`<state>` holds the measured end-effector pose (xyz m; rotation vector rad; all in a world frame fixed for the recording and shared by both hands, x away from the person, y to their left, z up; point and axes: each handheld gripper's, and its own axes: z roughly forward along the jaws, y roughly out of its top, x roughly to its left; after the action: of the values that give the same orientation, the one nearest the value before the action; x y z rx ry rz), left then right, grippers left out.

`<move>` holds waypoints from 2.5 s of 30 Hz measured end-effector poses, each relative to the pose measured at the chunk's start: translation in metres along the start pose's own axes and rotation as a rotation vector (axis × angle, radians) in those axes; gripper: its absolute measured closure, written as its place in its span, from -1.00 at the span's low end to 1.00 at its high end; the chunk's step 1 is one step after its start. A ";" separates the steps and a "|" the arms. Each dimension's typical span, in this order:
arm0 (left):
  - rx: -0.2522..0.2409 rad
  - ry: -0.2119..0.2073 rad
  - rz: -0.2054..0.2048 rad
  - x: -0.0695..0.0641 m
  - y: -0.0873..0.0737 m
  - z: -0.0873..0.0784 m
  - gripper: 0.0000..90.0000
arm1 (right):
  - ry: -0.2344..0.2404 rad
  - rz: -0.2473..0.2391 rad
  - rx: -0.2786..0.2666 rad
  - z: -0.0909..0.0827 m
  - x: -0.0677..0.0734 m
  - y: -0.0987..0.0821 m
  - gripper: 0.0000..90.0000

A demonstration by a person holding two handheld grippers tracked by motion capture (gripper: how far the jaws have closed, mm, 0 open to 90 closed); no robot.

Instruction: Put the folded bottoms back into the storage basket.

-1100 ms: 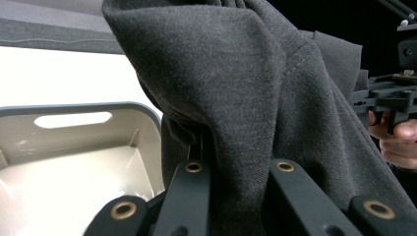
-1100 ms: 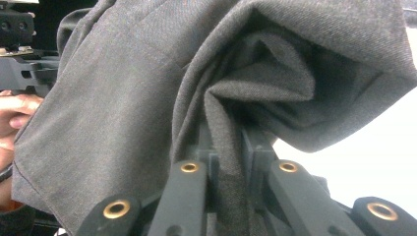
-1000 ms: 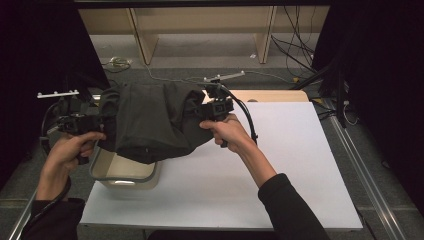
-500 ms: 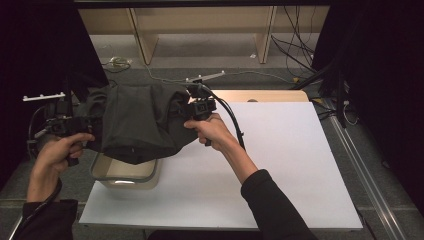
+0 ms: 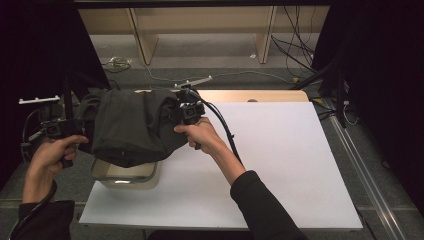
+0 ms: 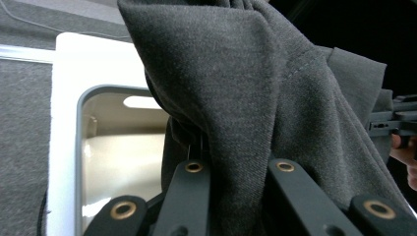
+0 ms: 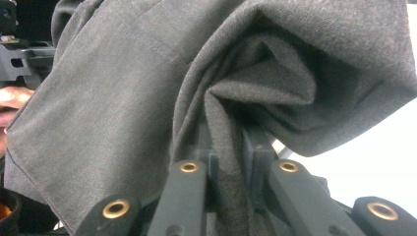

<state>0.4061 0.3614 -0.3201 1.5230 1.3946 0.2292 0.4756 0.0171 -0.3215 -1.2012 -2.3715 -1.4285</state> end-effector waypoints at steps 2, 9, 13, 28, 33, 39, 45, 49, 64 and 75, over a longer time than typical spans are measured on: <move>0.007 0.013 -0.003 0.002 -0.001 0.001 0.86 | -0.004 -0.003 0.009 0.005 0.001 -0.001 0.83; 0.040 0.070 -0.012 0.012 -0.006 0.009 0.85 | -0.021 0.002 0.038 0.020 0.001 -0.006 0.83; 0.056 0.094 -0.016 0.017 -0.010 0.015 0.85 | -0.028 0.002 0.052 0.027 -0.001 -0.010 0.82; 0.082 0.134 -0.043 0.028 -0.019 0.030 0.85 | -0.055 0.010 0.077 0.035 -0.006 -0.016 0.79; 0.095 0.163 -0.064 0.035 -0.024 0.037 0.85 | -0.071 0.021 0.093 0.043 -0.009 -0.018 0.75; 0.099 0.206 -0.089 0.042 -0.031 0.049 0.85 | -0.076 0.018 0.102 0.044 -0.010 -0.019 0.62; 0.128 0.257 -0.081 0.044 -0.038 0.060 0.84 | -0.069 0.025 0.115 0.045 -0.012 -0.022 0.47; 0.161 0.269 -0.089 0.046 -0.042 0.068 0.82 | -0.048 0.039 0.120 0.044 -0.014 -0.023 0.36; 0.195 0.277 -0.111 0.046 -0.031 0.048 0.32 | -0.052 0.023 0.127 0.042 -0.013 -0.026 0.31; 0.284 0.357 -0.019 0.035 -0.044 0.075 0.74 | -0.043 0.030 0.131 0.038 -0.015 -0.028 0.27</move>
<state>0.4424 0.3425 -0.4041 1.7611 1.7820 0.3134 0.4774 0.0318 -0.3692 -1.2400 -2.4212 -1.2287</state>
